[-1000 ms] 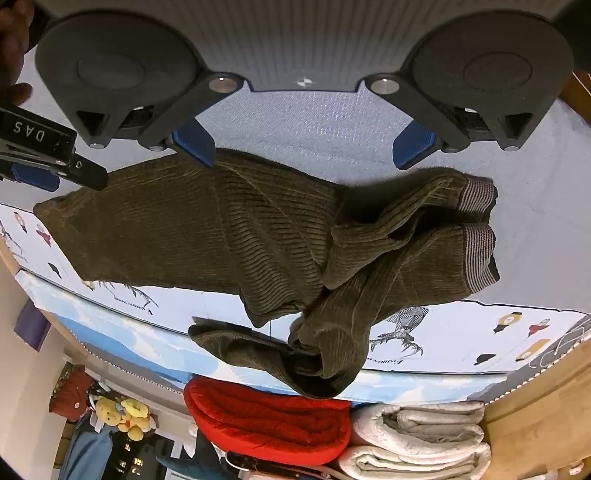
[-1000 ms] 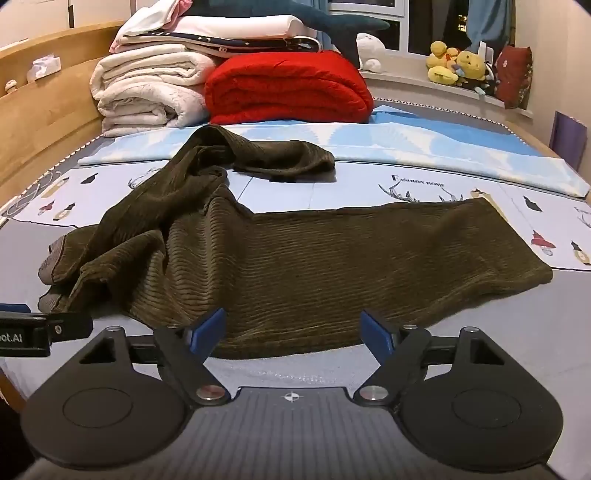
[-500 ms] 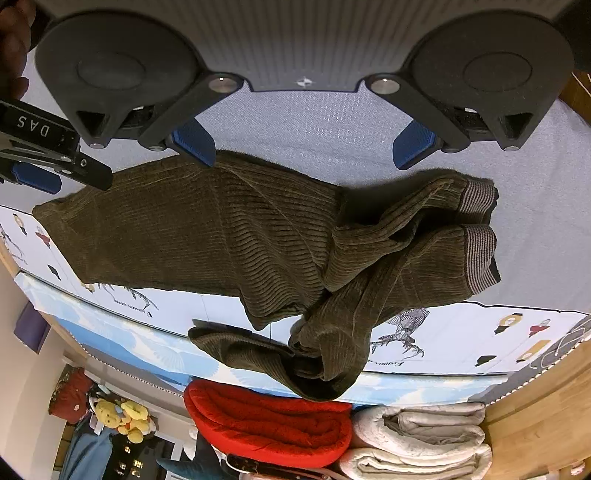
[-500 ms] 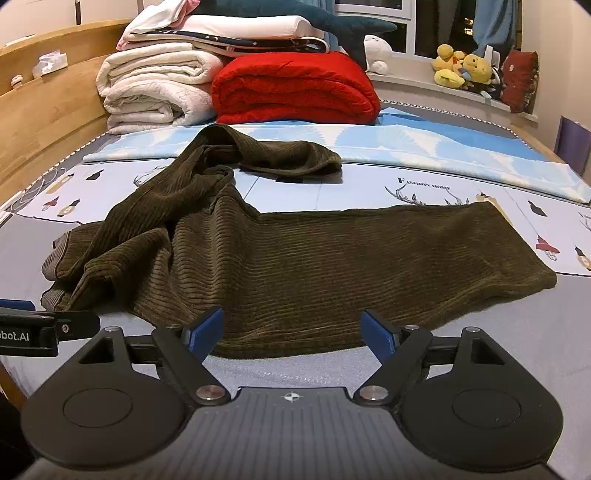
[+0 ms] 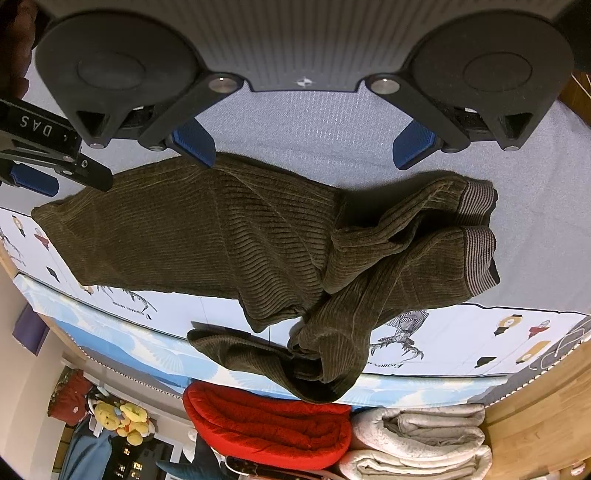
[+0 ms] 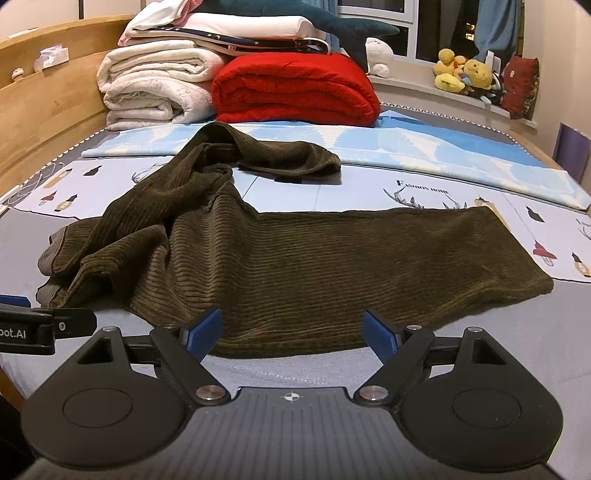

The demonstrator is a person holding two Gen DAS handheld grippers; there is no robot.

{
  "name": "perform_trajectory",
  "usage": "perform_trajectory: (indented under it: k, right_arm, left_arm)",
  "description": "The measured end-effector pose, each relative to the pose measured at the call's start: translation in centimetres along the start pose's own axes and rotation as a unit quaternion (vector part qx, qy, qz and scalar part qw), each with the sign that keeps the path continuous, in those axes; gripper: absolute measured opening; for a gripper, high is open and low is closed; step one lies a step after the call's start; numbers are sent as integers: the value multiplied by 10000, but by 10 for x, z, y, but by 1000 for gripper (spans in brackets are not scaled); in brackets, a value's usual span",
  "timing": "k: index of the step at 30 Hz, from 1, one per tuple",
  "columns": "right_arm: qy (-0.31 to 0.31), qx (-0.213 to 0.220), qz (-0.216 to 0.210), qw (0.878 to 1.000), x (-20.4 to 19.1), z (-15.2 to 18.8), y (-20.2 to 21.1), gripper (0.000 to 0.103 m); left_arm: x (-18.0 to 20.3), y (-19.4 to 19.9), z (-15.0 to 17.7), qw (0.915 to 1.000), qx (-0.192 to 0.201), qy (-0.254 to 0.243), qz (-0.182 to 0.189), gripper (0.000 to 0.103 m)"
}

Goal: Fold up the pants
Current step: 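Move both grippers toward the brown corduroy pants on the bed, then grasp the waistband with the left gripper while the right gripper grasps the leg hem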

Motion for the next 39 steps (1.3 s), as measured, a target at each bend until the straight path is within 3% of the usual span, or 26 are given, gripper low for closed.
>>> perform_trajectory:
  k: [13, 15, 16, 17, 20, 22, 24, 25, 27, 29, 30, 32, 34, 37, 39]
  right_arm:
    - [-134, -144, -85, 9998, 2, -1, -2, 84]
    - [-183, -9, -77, 9998, 9, -7, 2, 76]
    - [-194, 106, -38, 9997, 15, -13, 5, 70]
    - [-239, 311, 31, 9992, 23, -18, 8, 58]
    - [-447, 534, 235, 9973, 56, -33, 9, 37]
    - [-682, 528, 337, 9957, 85, -40, 1, 37]
    - [-942, 307, 511, 9938, 114, -41, -14, 37]
    - [-1127, 237, 573, 9917, 131, -42, -21, 37]
    - [-1676, -467, 514, 9834, 162, -33, -48, 42]
    - [-2348, -1122, 408, 9647, 192, -17, -73, 44]
    - [-2604, -1323, 484, 9552, 203, -11, -79, 44]
    - [-3032, -1500, 616, 9390, 221, -1, -90, 47]
    - [-3091, -1557, 752, 9352, 231, 4, -97, 53]
    - [-3180, -1787, 685, 9286, 232, 6, -128, 60]
    - [-3258, -1873, 670, 9243, 236, 7, -143, 61]
  left_arm:
    - [-1, 8, -7, 9998, 33, 124, 150, 102]
    - [-5, 13, -13, 9996, 142, 97, 242, 96]
    - [-7, 15, -19, 9994, 184, 10, 308, 79]
    - [-9, 17, -26, 9990, 213, -127, 369, 55]
    - [-20, 17, -52, 9969, 267, -621, 408, 23]
    - [-29, 10, -73, 9936, 375, -1055, 133, 23]
    - [-43, -3, -90, 9915, 499, -1198, 92, 23]
    - [-53, -16, -93, 9924, 335, -1184, 74, 23]
    - [-76, -48, -90, 9940, -94, -1087, -30, 23]
    - [-93, -73, -92, 9921, -706, -996, -282, 24]
    - [-97, -78, -97, 9935, -752, -831, -199, 26]
    - [-98, -80, -112, 9953, -609, -750, -30, 48]
    - [-94, -88, -118, 9956, -581, -727, 125, 62]
    - [-83, -103, -118, 9946, -626, -723, 401, 62]
    - [-75, -117, -120, 9928, -674, -915, 372, 55]
Point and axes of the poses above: each gripper's, at about its wrist camera, not at the fingertips, and y roughly against the way its jaws point, x to its right, z to its underside, the point moved 4 cm from there along -y, roughly the way its jaws point, and after that the axes turned 1 degree about -x, right-handed, at the moved point
